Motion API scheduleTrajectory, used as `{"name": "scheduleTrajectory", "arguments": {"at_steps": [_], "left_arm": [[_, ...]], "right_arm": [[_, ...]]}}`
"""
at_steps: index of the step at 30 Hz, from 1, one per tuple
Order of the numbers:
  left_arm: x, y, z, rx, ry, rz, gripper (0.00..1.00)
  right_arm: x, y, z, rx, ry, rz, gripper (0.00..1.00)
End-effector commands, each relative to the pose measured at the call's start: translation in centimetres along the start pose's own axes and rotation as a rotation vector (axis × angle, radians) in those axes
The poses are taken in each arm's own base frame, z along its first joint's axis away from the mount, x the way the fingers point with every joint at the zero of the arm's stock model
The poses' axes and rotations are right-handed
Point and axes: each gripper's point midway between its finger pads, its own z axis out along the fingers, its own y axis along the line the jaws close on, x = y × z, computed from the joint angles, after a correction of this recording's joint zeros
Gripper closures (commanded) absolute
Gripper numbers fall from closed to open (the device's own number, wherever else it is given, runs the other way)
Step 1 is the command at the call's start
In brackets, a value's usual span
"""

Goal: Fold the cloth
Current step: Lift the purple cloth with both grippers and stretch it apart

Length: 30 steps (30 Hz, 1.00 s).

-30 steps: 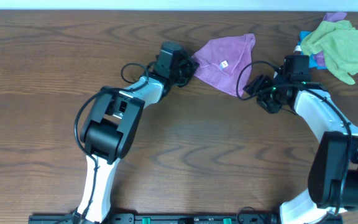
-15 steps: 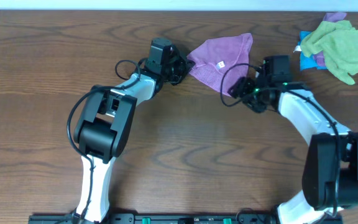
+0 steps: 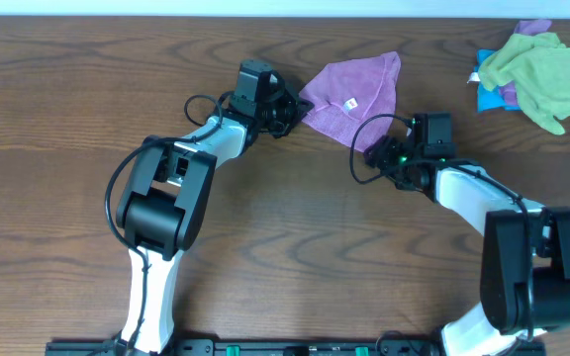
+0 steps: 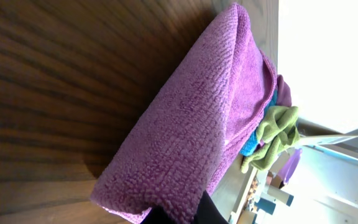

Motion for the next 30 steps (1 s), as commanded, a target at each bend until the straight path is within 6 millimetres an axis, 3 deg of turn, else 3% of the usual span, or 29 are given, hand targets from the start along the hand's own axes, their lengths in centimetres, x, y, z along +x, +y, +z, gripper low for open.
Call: {"name": "scheduleTrajectory", "arguments": {"at_steps": [1, 7, 12, 14, 17, 18, 24, 30], "left_arm": [[0.0, -2.4, -1.0, 0.048, 0.012, 0.047, 0.94], [0.0, -2.4, -1.1, 0.051, 0.020, 0.046, 0.94], [-0.6, -2.3, -1.6, 0.059, 0.025, 0.038, 0.94], [-1.2, -2.2, -1.9, 0.061, 0.018, 0.032, 0.94], [-2.2, -2.0, -2.5, 0.066, 0.008, 0.021, 0.94], [-2.4, -2.0, -2.7, 0.068, 0.007, 0.018, 0.94], [-4.0, -1.2, -4.1, 0.067, 0.012, -0.013, 0.94], [-4.2, 0.7, -5.0, 0.021, 0.051, -0.040, 0.95]], "right_arm": [[0.8, -1.1, 1.2, 0.026, 0.016, 0.056, 0.38], [1.6, -1.3, 4.0, -0.020, 0.060, 0.128, 0.39], [2.4, -1.6, 4.8, -0.010, 0.081, 0.134, 0.51], [2.5, -1.6, 4.8, -0.007, 0.080, 0.131, 0.63], [2.5, -1.6, 4.9, -0.004, 0.078, 0.128, 0.94], [2.5, -1.6, 4.9, -0.004, 0.078, 0.128, 0.99], [3.1, -0.9, 4.7, -0.037, 0.114, 0.129, 0.99], [3.5, 0.5, 3.6, -0.090, 0.148, 0.110, 0.99]]}}
